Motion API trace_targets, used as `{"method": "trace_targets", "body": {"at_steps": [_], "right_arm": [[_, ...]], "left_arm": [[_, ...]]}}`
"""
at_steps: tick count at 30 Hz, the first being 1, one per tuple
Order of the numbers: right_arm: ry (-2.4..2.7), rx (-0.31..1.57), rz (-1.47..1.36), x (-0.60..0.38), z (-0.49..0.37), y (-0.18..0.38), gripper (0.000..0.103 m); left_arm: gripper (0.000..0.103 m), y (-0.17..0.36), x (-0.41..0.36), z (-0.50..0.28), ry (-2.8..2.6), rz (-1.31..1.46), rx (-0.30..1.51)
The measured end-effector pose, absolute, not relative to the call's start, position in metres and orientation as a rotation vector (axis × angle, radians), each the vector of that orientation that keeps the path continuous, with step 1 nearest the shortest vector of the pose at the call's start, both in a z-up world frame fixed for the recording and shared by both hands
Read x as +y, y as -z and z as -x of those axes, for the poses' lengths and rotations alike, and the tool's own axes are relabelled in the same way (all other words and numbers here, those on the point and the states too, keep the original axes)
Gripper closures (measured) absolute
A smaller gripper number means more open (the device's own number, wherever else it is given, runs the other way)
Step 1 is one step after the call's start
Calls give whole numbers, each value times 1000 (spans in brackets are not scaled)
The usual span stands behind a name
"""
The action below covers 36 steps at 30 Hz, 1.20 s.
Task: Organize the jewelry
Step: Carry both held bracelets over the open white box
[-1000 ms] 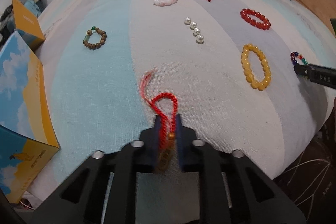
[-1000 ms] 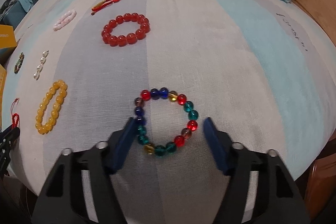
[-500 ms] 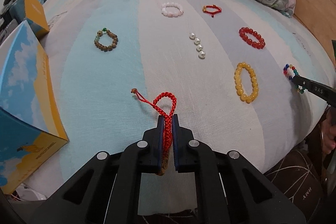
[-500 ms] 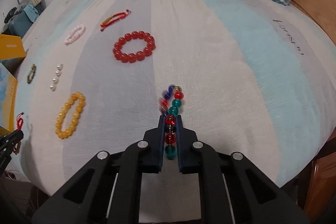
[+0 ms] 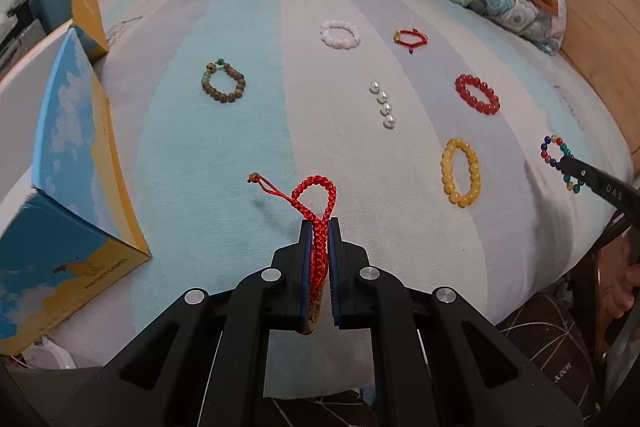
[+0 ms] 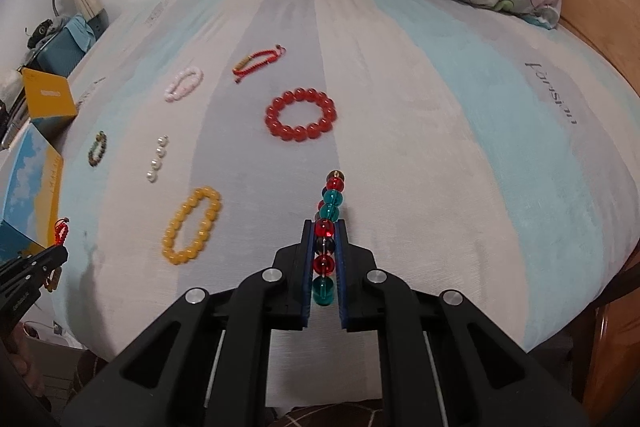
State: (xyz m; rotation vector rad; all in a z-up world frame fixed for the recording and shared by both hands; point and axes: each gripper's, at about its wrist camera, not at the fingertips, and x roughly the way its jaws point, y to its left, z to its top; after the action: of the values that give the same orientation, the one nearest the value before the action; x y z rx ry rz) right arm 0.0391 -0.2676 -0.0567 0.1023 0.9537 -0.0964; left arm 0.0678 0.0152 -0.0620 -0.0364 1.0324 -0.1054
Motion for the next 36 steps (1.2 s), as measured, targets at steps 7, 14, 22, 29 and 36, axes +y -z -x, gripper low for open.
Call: {"method": "trace_targets", "body": {"at_steps": [7,14,22,29,36], "right_arm": [[84,941,-87,-247,-41,41,94],[64,912,-65,-222,-45,17,94],[-5,879,-15,-170,-61,-9,94],[-78,871,37,-115,-77,-19,94],[-184,842,99,-36,-89,-30,94]], "left_arm": [[96,36,32,-71,96,72,988],[96,9,53,-74,66,103,962],[96,-27,83,-71,27,129,897],[96,-53,120,-65,-25,167,846],[96,-63,176,-53,-110,199,814]]}}
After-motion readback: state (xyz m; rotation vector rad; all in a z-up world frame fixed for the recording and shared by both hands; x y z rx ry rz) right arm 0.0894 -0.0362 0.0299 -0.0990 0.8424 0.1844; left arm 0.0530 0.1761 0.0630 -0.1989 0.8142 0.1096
